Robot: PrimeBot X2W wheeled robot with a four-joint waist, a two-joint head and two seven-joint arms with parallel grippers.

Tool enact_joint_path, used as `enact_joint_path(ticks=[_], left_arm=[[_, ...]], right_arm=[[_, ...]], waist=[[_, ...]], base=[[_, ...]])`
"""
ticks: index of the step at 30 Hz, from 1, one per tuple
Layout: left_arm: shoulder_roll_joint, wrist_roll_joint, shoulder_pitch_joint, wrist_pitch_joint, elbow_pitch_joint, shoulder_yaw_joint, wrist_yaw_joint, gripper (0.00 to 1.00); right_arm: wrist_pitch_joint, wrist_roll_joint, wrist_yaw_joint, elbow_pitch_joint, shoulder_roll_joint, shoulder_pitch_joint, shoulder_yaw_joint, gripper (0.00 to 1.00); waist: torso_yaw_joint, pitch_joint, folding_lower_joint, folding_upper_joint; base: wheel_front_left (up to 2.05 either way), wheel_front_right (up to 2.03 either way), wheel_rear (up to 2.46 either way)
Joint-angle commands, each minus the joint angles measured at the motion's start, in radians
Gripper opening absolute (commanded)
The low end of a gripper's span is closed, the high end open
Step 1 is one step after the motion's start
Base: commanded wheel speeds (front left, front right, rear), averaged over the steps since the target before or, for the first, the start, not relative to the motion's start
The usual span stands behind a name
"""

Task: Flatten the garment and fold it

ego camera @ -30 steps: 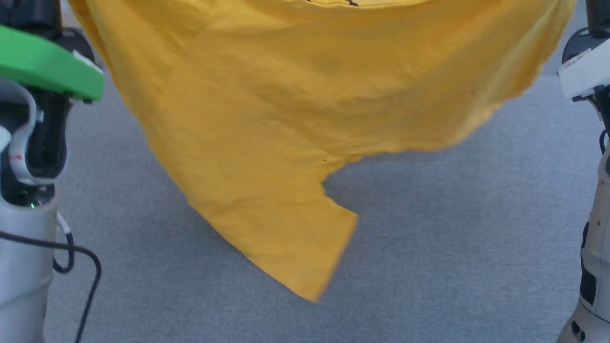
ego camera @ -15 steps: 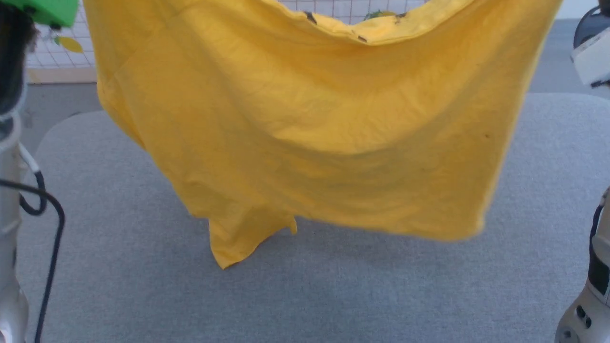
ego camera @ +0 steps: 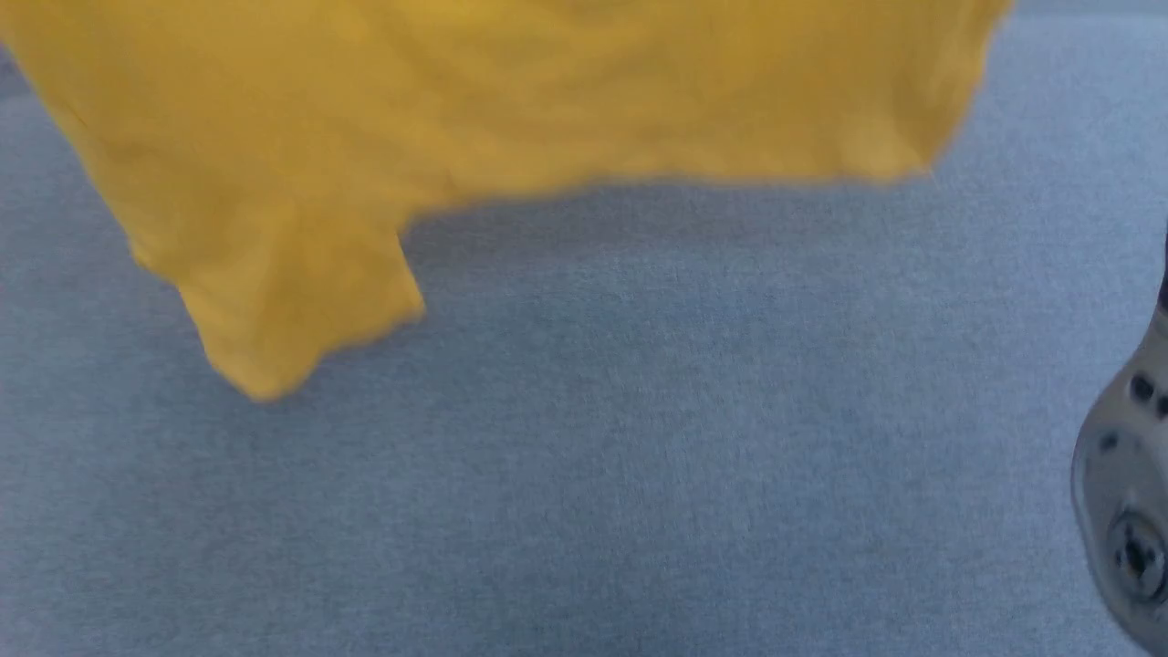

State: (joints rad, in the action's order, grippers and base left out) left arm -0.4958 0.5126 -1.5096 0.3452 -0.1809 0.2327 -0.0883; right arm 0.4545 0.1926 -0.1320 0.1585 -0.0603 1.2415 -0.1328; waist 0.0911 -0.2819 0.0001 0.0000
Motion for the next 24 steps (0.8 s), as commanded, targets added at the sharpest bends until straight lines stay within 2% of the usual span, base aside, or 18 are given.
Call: enact_joint_path(ticks=[1,8,13,18,24], left_arm=[[0.015,-0.018,-0.059,-0.028,-0.027,0.006,0.013,0.0],[0.048,-0.062,-0.289,-0.193,-0.167,0.03,0.083,0.0],[0.051,-0.067,-0.368,-0.295,-0.235,0.028,0.128,0.0],[0.017,-0.062,-0.326,-0.378,-0.265,0.066,0.192,0.0],[-0.044,0.03,-0.154,-0.431,-0.233,0.115,0.217,0.0]], right_arm=[[-0.033,-0.015,0.001,0.037,0.005,0.055,-0.003,0.0],[-0.207,-0.021,0.001,0.262,0.01,0.276,-0.002,0.0],[-0.307,-0.06,0.001,0.371,0.01,0.364,-0.006,0.0],[-0.386,-0.116,0.001,0.448,0.01,0.389,-0.011,0.0],[-0.45,-0.113,0.001,0.488,-0.008,0.324,0.052,0.0]], waist=[[0.078,-0.16,-0.0001,0.0],[0.104,-0.286,-0.0001,0.0],[0.082,-0.379,-0.0001,0.0],[0.055,-0.449,-0.0001,0.0],[0.01,-0.46,-0.0001,0.0]], base=[[0.0,0.0,0.0],[0.0,0.0,0.0],[0.0,0.0,0.0],[0.0,0.0,0.0],[0.0,0.0,0.0]])
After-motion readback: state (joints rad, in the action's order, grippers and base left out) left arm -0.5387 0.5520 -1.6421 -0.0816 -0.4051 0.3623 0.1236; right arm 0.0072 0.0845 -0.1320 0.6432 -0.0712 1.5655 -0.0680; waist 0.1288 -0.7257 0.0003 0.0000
